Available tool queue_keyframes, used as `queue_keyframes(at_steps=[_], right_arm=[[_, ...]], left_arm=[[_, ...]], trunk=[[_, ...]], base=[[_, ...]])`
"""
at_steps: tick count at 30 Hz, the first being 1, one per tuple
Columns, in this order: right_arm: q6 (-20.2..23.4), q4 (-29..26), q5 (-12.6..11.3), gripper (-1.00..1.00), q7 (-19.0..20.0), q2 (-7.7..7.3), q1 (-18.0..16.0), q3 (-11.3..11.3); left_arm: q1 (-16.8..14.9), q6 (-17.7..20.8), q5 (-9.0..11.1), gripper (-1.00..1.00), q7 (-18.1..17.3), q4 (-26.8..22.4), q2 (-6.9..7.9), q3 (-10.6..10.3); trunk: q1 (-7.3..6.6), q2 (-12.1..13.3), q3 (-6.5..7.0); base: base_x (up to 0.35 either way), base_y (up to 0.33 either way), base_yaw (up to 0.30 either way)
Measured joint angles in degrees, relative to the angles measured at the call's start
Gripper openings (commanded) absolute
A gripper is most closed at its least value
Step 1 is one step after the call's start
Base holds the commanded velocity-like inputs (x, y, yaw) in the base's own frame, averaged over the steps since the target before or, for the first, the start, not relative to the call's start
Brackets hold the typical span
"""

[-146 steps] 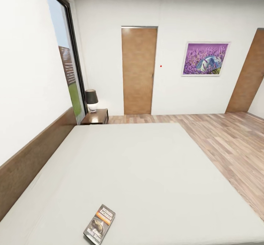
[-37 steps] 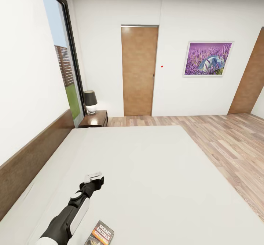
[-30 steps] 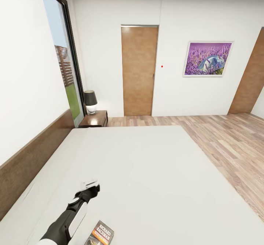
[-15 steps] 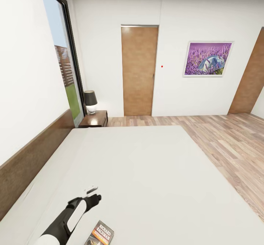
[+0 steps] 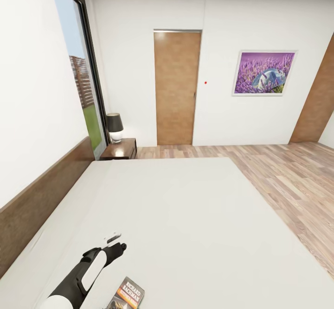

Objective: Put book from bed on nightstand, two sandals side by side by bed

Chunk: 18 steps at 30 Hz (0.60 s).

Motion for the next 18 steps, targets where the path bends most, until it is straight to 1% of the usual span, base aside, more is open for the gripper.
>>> queue_keyframes(at_steps=[6, 7, 11, 18], right_arm=[[0.0, 0.0, 0.0, 1.0, 0.0, -0.02, 0.0, 0.0], [0.0, 0.0, 0.0, 1.0, 0.0, -0.01, 0.0, 0.0], [0.0, 0.0, 0.0, 1.0, 0.0, 0.0, 0.0, 0.0], [0.0, 0.0, -0.1, 1.0, 0.0, -0.13, 0.0, 0.0]], left_arm=[[0.0, -0.3, 0.0, 1.0, 0.0, 0.0, -0.05, 0.0], [0.0, -1.3, 0.0, 1.0, 0.0, 0.0, -0.1, 0.0], [0.0, -3.2, 0.0, 1.0, 0.0, 0.0, -0.19, 0.0], [0.0, -4.2, 0.0, 1.0, 0.1, 0.1, -0.28, 0.0]], trunk=[[0.0, 0.0, -0.49], [0.0, 0.0, -0.58], [0.0, 0.0, -0.92], [0.0, 0.0, -1.53]], base=[[0.0, 0.0, 0.06], [0.0, 0.0, 0.061], [0.0, 0.0, 0.062], [0.0, 0.0, 0.062]])
